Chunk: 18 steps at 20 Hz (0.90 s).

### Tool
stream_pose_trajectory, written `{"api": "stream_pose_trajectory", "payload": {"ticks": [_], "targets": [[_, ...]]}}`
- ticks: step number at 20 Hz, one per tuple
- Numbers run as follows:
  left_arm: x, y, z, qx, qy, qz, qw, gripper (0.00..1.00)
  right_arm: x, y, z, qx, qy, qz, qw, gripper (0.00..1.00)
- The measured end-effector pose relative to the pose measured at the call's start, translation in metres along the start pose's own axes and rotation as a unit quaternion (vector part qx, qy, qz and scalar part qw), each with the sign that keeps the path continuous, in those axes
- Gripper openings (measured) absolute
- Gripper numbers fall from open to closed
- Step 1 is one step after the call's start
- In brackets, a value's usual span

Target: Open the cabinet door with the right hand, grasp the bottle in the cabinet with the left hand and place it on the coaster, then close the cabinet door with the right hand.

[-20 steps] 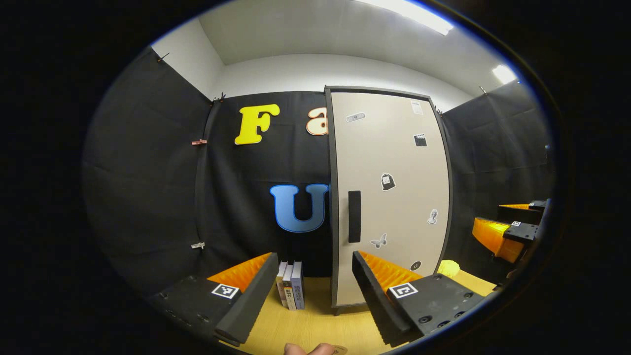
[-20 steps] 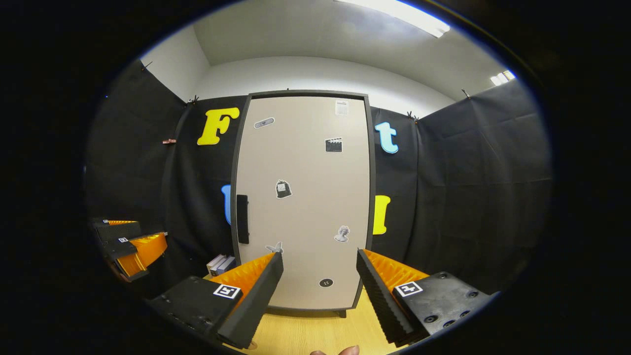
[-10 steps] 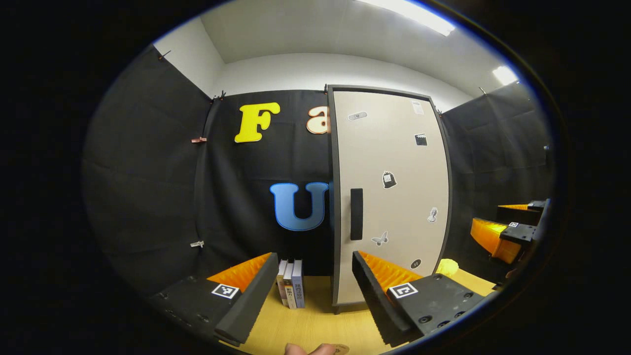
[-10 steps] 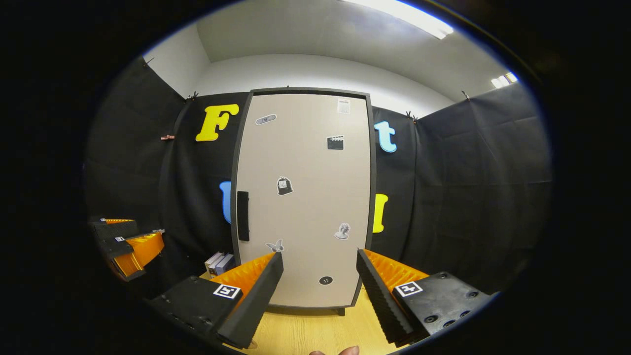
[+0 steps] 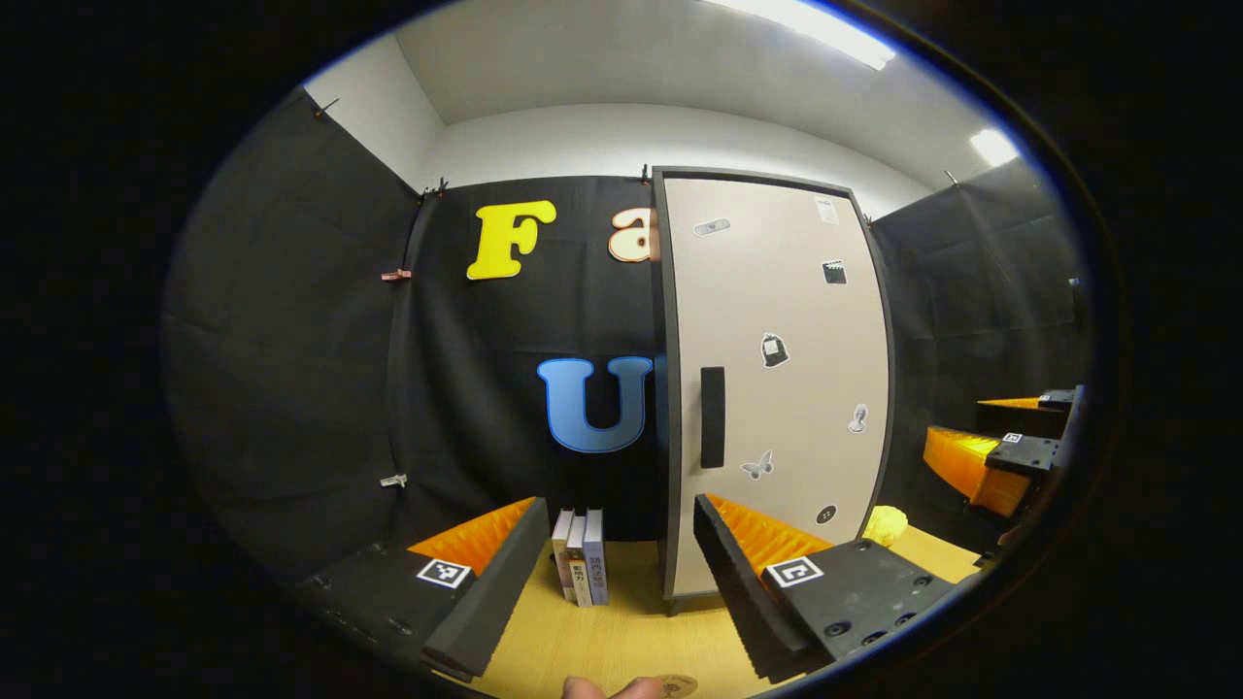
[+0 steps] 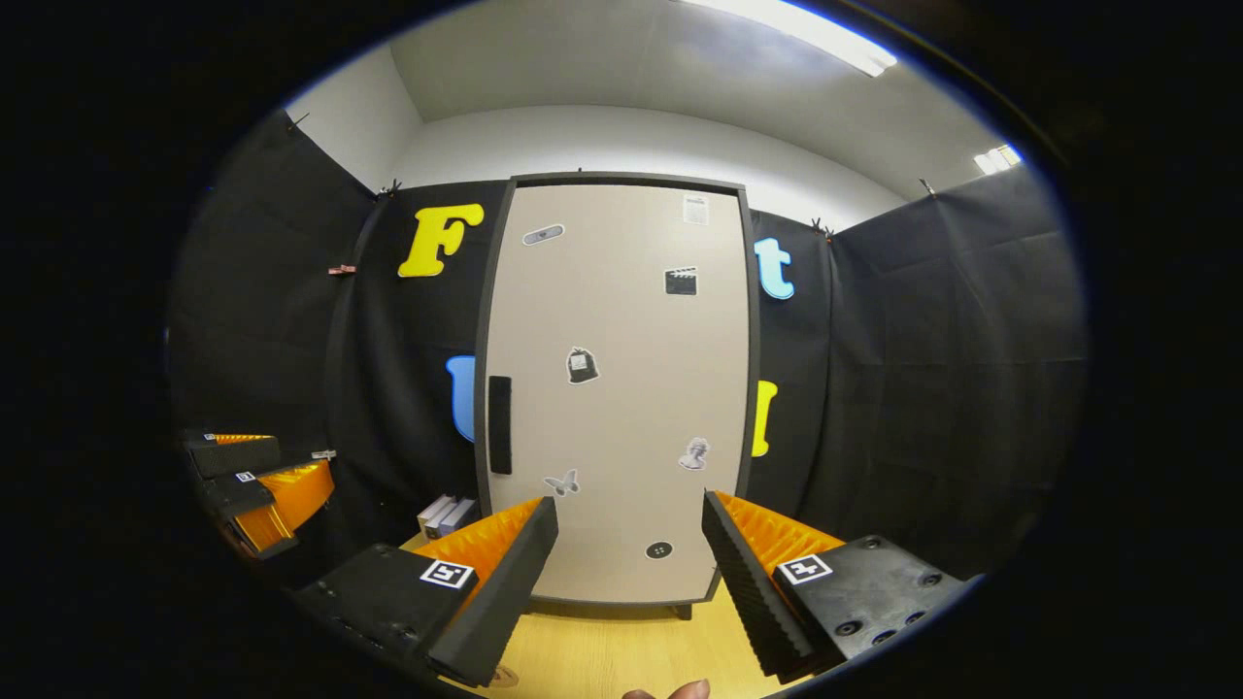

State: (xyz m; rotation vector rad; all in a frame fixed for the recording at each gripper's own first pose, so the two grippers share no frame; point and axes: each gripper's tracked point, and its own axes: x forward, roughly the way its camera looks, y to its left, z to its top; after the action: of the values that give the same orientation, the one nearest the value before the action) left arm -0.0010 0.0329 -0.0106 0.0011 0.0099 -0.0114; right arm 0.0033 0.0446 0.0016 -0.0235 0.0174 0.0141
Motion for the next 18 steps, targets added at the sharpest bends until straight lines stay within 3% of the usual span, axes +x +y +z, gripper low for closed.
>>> {"api": "stream_pose_trajectory", "payload": {"ticks": [9, 18], "targets": [[-0.001, 0.017, -0.003, -0.012, -0.007, -0.01, 1.0, 0.95, 0.073, 0.049, 0.021, 0.018, -0.016, 0.028, 0.999, 0.97], [0.001, 0.022, -0.029, -0.015, 0.016, -0.018, 1.0, 0.95, 0.163, 0.12, 0.014, 0.029, -0.008, 0.05, 0.998, 0.97]]}}
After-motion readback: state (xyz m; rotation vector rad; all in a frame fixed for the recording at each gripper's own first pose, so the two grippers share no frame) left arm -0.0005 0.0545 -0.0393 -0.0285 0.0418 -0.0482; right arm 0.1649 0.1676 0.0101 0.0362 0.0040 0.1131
